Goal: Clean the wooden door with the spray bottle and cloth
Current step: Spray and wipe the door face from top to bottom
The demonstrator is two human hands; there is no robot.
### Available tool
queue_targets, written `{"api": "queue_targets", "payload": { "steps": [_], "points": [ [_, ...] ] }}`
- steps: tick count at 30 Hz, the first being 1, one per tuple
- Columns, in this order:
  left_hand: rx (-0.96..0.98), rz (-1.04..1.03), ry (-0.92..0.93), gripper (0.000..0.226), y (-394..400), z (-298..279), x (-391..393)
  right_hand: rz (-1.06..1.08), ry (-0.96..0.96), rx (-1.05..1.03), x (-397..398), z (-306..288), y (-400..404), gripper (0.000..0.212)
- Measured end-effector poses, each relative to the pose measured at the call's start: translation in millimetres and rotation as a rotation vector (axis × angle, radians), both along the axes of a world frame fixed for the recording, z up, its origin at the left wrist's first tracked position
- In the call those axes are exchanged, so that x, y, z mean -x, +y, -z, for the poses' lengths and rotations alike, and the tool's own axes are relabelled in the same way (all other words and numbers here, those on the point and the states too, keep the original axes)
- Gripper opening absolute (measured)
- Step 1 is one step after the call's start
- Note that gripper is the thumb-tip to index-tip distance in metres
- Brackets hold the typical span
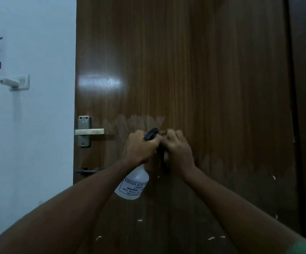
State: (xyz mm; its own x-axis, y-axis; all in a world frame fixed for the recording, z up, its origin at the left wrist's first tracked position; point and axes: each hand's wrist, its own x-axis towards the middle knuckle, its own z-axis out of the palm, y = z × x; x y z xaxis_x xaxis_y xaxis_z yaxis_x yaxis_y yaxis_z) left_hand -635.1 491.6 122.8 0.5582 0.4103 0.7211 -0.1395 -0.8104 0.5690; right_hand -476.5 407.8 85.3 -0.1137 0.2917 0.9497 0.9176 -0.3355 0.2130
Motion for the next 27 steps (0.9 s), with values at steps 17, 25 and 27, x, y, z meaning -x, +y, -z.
{"api": "queue_targets", "payload": {
  "steps": [17, 25, 27],
  "points": [
    [-0.034, 0.025, 0.044, 0.026, 59, -15, 46, 0.013, -0.161, 0.197, 30, 5, 43, 0.05],
    [-0.02, 0.015, 0.022, 0.03, 82, -10, 61, 0.024, 0.187, -0.266, 62, -75, 86, 0.042],
    [0.005, 0.005, 0.004, 0.028, 87, -6, 68, 0.01, 0.087, -0.135, 66, -42, 92, 0.04]
  ]
}}
